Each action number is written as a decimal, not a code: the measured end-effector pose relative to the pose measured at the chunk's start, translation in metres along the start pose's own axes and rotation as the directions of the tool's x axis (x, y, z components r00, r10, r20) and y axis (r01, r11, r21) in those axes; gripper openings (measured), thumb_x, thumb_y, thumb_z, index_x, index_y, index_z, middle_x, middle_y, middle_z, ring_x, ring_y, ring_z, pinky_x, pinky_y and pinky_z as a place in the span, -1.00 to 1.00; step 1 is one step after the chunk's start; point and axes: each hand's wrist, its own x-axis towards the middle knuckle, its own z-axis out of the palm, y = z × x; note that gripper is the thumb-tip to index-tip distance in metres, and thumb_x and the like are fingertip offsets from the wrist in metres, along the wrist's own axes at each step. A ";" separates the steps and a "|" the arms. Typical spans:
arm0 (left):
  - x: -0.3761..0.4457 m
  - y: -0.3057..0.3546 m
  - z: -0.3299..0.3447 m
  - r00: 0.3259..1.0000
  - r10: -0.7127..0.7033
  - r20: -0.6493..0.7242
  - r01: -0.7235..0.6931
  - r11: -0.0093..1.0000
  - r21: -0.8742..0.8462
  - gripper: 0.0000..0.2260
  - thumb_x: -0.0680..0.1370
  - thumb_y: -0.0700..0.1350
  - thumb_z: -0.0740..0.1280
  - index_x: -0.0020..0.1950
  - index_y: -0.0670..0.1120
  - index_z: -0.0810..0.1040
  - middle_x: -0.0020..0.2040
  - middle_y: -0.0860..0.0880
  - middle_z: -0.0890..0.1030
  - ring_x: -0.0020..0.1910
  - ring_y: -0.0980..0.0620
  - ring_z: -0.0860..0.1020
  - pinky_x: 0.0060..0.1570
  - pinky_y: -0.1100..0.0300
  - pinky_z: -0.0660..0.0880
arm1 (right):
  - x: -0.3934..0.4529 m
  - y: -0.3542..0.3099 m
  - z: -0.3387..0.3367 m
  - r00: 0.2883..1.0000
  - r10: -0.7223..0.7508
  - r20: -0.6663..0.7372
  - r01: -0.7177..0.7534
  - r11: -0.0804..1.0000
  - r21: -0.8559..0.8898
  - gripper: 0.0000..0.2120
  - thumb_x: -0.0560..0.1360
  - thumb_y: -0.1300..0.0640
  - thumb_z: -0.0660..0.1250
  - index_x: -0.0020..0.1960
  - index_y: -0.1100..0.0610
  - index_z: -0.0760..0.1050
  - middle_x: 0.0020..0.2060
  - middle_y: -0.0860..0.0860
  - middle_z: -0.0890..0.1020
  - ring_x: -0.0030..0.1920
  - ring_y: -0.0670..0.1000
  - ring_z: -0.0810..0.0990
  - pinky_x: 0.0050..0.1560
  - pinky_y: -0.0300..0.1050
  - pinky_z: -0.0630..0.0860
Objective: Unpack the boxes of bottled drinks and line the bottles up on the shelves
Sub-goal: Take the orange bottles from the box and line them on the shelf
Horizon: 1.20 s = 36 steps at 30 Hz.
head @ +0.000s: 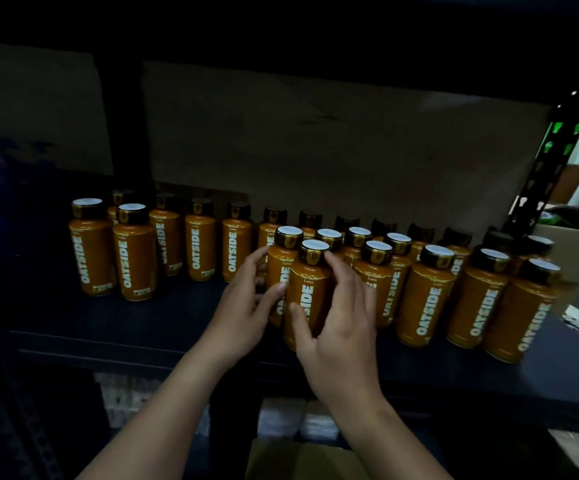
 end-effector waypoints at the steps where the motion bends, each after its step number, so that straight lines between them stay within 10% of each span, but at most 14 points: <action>1: -0.001 -0.002 -0.002 1.000 -0.002 -0.003 0.002 1.000 0.010 -0.44 0.62 0.09 0.31 0.57 0.27 0.16 0.49 0.11 0.38 0.39 0.21 0.43 0.23 0.24 0.51 | 0.000 0.000 0.002 1.000 -0.003 -0.002 0.003 1.000 0.019 -0.26 0.53 0.03 0.45 0.54 -0.10 0.08 0.43 -0.12 0.32 0.41 -0.21 0.20 0.32 -0.35 0.18; 16: -0.021 -0.025 -0.087 0.955 0.015 -0.295 0.043 0.981 0.192 -0.46 0.68 -0.08 0.27 0.62 0.09 0.16 0.38 0.20 0.39 0.12 0.70 0.34 -0.03 0.66 0.37 | 0.022 -0.030 0.077 0.997 -0.064 0.037 0.054 0.972 0.228 -0.40 0.51 0.10 0.49 0.42 -0.01 0.25 0.44 -0.09 0.28 0.43 -0.14 0.30 0.36 -0.19 0.37; 26: -0.023 -0.037 -0.087 0.854 0.122 -0.505 0.142 0.881 0.452 -0.49 0.61 0.08 0.37 0.53 -0.04 0.39 0.34 -0.02 0.58 0.28 0.08 0.55 0.25 0.11 0.53 | 0.042 -0.038 0.113 0.998 -0.058 0.015 0.053 0.972 0.228 -0.36 0.48 0.10 0.51 0.43 0.02 0.25 0.45 -0.01 0.32 0.47 -0.02 0.33 0.36 0.04 0.48; 36: -0.012 -0.045 -0.085 0.844 0.122 -0.522 0.178 0.855 0.488 -0.45 0.52 0.05 0.50 0.47 -0.03 0.46 0.24 0.01 0.63 0.19 0.06 0.61 0.13 -0.03 0.63 | 0.042 -0.036 0.113 0.951 0.122 0.285 -0.215 0.922 0.322 -0.06 0.45 0.15 0.53 0.56 -0.19 -0.02 0.49 -0.01 0.33 0.48 0.01 0.35 0.37 0.09 0.49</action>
